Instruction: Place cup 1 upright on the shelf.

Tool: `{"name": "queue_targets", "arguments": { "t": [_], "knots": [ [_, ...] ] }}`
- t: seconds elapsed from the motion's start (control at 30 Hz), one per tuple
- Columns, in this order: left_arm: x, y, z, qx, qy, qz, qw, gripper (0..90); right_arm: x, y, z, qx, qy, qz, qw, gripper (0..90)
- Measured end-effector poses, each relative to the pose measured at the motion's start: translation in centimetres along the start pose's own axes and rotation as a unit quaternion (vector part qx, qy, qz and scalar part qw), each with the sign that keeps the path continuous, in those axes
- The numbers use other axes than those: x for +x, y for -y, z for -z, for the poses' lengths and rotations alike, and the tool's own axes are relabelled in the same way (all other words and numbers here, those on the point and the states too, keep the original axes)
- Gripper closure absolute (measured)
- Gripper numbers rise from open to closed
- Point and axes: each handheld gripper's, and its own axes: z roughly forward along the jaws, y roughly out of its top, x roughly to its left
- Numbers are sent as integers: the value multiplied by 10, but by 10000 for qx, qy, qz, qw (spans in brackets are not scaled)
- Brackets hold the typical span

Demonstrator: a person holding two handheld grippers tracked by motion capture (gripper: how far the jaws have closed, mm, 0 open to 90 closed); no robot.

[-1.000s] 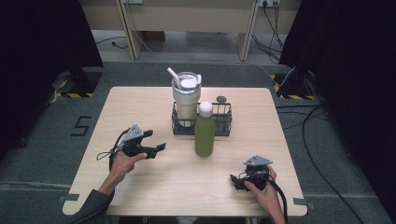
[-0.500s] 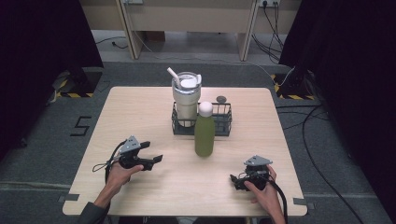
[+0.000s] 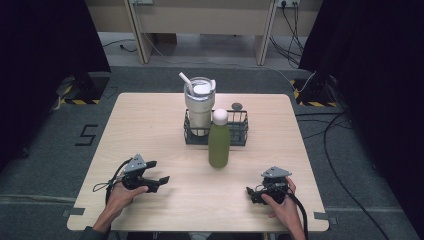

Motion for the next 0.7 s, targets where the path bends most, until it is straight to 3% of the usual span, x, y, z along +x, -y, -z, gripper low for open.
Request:
{"name": "queue_targets", "arguments": {
  "t": [0.33, 0.7],
  "knots": [
    [-5, 7, 4, 151, -20, -49, 9999, 148, 0, 0, 0, -6, 6, 22, 10000, 3],
    [-4, 21, 20, 314, -235, 18, 9992, 149, 0, 0, 0, 2, -4, 1, 10000, 3]
  ]
}}
